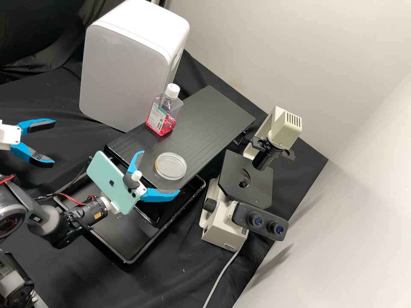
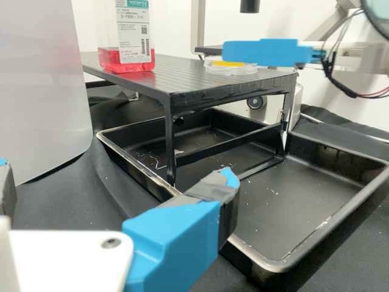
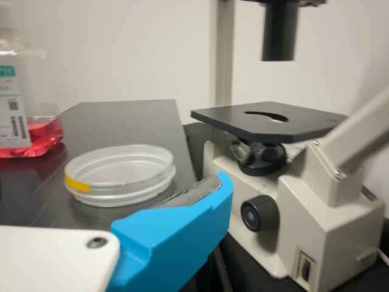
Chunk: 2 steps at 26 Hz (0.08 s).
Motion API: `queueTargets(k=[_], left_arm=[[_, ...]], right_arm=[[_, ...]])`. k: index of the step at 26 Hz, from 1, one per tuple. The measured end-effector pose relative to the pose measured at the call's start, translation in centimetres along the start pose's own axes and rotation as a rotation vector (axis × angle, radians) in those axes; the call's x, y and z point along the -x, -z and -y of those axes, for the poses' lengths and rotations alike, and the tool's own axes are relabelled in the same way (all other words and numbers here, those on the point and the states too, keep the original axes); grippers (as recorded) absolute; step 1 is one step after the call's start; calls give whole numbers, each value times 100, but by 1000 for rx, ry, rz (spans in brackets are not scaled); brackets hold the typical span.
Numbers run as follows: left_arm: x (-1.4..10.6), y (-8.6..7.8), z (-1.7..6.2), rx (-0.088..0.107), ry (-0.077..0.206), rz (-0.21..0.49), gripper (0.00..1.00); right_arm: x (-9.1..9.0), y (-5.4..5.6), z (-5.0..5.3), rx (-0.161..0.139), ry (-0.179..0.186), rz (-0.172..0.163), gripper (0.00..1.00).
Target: Place the lid on the petri dish
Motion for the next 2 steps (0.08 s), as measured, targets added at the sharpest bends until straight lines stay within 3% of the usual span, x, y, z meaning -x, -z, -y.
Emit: queueTargets(k=[2], left_arm=[[0,0,0,0,0,0,100]], right_arm=[[38,-3,-19,-10,-9,1,100]])
